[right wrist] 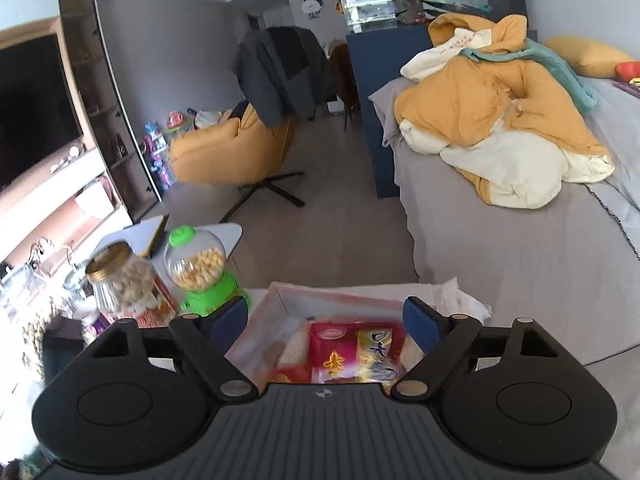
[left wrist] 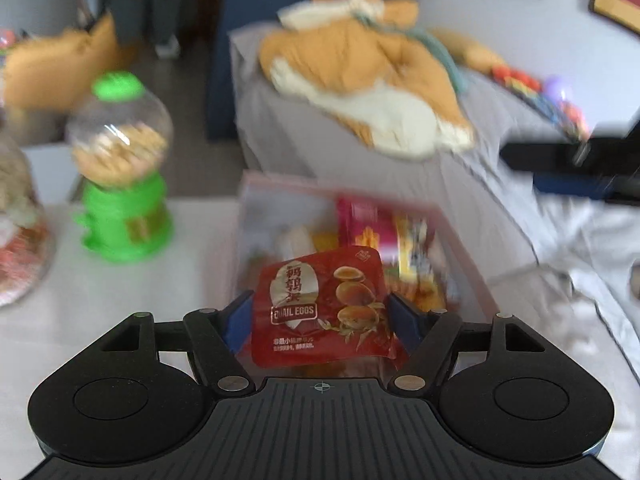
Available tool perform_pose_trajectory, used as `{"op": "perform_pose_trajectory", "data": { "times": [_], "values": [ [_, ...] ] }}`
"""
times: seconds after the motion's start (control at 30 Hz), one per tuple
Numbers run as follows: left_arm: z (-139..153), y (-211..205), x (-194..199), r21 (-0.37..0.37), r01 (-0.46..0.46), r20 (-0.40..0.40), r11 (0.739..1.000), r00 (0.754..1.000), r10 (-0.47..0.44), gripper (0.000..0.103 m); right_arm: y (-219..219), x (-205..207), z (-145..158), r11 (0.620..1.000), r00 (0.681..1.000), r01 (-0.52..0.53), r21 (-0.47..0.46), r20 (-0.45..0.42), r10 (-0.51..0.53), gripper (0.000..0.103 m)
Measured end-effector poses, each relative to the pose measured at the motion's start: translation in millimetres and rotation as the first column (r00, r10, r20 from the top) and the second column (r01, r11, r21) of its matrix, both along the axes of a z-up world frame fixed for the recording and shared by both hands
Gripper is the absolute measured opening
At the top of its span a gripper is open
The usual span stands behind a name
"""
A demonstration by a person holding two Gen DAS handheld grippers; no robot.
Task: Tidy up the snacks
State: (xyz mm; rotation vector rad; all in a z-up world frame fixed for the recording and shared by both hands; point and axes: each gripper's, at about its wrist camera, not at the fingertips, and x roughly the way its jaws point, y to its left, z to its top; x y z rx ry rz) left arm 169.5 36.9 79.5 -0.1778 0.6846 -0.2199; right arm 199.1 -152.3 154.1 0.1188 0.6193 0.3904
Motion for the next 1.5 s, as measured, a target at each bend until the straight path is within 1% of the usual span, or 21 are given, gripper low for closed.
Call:
{"op": "perform_pose_trajectory", "data": {
  "times": [0.1, 0.2, 0.3, 0.37, 0.4, 0.47, 0.5, 0.53, 0.57, 0.6, 0.63, 0.67, 0.7, 0.77, 0.87, 1.0, 1.1, 1.23, 1.33, 1.4, 1.5],
  "values": [
    [10.3, 6.2, -13.0, -0.037, 0.035, 0.074, 0.999, 0.997, -0.032, 0.076, -6.6, -1.1, -8.3, 1.0, 0.999, 0.018, 0.012, -0.036, -0.018, 0.085],
    [8.6, -13.5, -5.4, 0.037, 0.112, 0.029, 0.993, 0.993, -0.113, 0.076, -6.7, -6.0, -12.3, 0.999, 0.997, 0.039, 0.028, -0.061, -0.037, 0.085],
    [0.4, -22.2, 1.2, 0.04, 0.086, -0.001, 0.995, 0.996, -0.087, 0.076, -3.3, -15.0, -4.9, 0.998, 0.997, 0.063, 0.016, -0.037, -0.063, 0.085],
    [-3.0, -30.6, 0.8, 0.142, 0.057, 0.034, 0.988, 0.997, -0.062, 0.076, -2.3, -23.1, 4.8, 0.997, 0.997, 0.079, 0.007, -0.014, -0.079, 0.085],
    [-6.8, -37.7, -7.3, 0.231, 0.059, 0.063, 0.971, 0.995, -0.075, 0.076, -2.4, -28.5, 9.9, 0.996, 0.996, 0.086, -0.008, 0.0, -0.086, 0.085],
    [-18.3, -58.3, -15.2, 0.391, 0.181, 0.047, 0.902, 0.975, -0.216, 0.075, -4.2, -37.8, 14.6, 0.994, 0.995, 0.101, -0.046, 0.028, -0.1, 0.086],
    [-21.9, -63.8, -19.1, 0.417, 0.226, 0.042, 0.88, 0.963, -0.267, 0.065, -5.2, -41.1, 15.9, 0.992, 0.994, 0.105, -0.065, 0.041, -0.103, 0.086],
    [-20.3, -61.7, -20.1, 0.396, 0.214, 0.057, 0.893, 0.965, -0.256, 0.065, -5.4, -44.2, 16.0, 0.991, 0.993, 0.107, -0.084, 0.053, -0.103, 0.086],
    [-16.5, -54.6, -17.2, 0.331, 0.184, 0.066, 0.926, 0.974, -0.217, 0.065, -6.0, -45.6, 15.7, 0.989, 0.993, 0.11, -0.095, 0.058, -0.105, 0.086],
    [-10.2, -40.4, -12.4, 0.213, 0.131, 0.087, 0.968, 0.984, -0.153, 0.065, -7.1, -46.0, 15.3, 0.988, 0.992, 0.115, -0.1, 0.059, -0.109, 0.086],
    [-3.5, -22.4, -9.3, 0.075, 0.068, 0.116, 0.995, 0.99, -0.076, 0.064, -8.3, -45.8, 13.9, 0.988, 0.992, 0.12, -0.095, 0.055, -0.115, 0.086],
    [2.6, -7.7, -9.2, -0.026, 0.02, 0.148, 0.999, 0.989, -0.016, 0.064, -9.6, -45.0, 11.9, 0.989, 0.992, 0.122, -0.084, 0.046, -0.118, 0.086],
    [8.8, 2.1, -11.4, -0.079, -0.011, 0.182, 0.997, 0.983, 0.026, 0.063, -10.8, -43.9, 9.6, 0.99, 0.992, 0.12, -0.073, 0.034, -0.118, 0.086],
    [20.1, 7.8, -21.8, -0.056, -0.028, 0.229, 0.998, 0.972, 0.041, 0.062, -13.1, -41.7, 2.8, 0.992, 0.993, 0.115, -0.059, 0.012, -0.114, 0.086],
    [18.9, 3.5, -57.7, 0.051, -0.006, 0.238, 0.999, 0.971, -0.006, 0.064, -16.4, -47.8, -12.4, 0.99, 0.991, 0.132, -0.048, -0.001, -0.133, 0.086],
    [-14.0, 2.0, -123.6, 0.148, -0.058, 0.143, 0.987, 0.989, 0.036, 0.064, -13.4, -78.3, -48.0, 0.988, 0.989, 0.148, -0.049, -0.017, -0.149, 0.086],
    [-43.3, 2.0, -161.5, 0.157, -0.107, 0.092, 0.982, 0.991, 0.093, 0.064, 0.4, -112.5, -80.1, 0.985, 0.991, 0.134, -0.11, -0.006, -0.135, 0.086],
    [-73.7, 3.7, -176.6, 0.136, -0.172, 0.046, 0.976, 0.985, 0.167, 0.064, 22.9, -141.4, -121.4, 0.977, 0.994, 0.085, -0.195, -0.055, -0.097, 0.086],
    [-74.3, -7.9, -176.4, 0.202, -0.192, 0.064, 0.96, 0.981, 0.183, 0.063, 28.2, -143.6, -146.5, 0.975, 0.987, 0.07, -0.213, -0.129, -0.099, 0.087],
    [-75.5, -16.6, -172.7, 0.249, -0.191, 0.063, 0.949, 0.981, 0.181, 0.064, 30.5, -150.7, -152.4, 0.966, 0.99, 0.094, -0.243, -0.075, -0.115, 0.101],
    [-76.9, -18.7, -172.0, 0.257, -0.196, 0.063, 0.946, 0.98, 0.186, 0.065, 26.4, -150.0, -154.7, 0.963, 0.982, 0.139, -0.232, -0.09, -0.164, 0.103]
  ]
}}
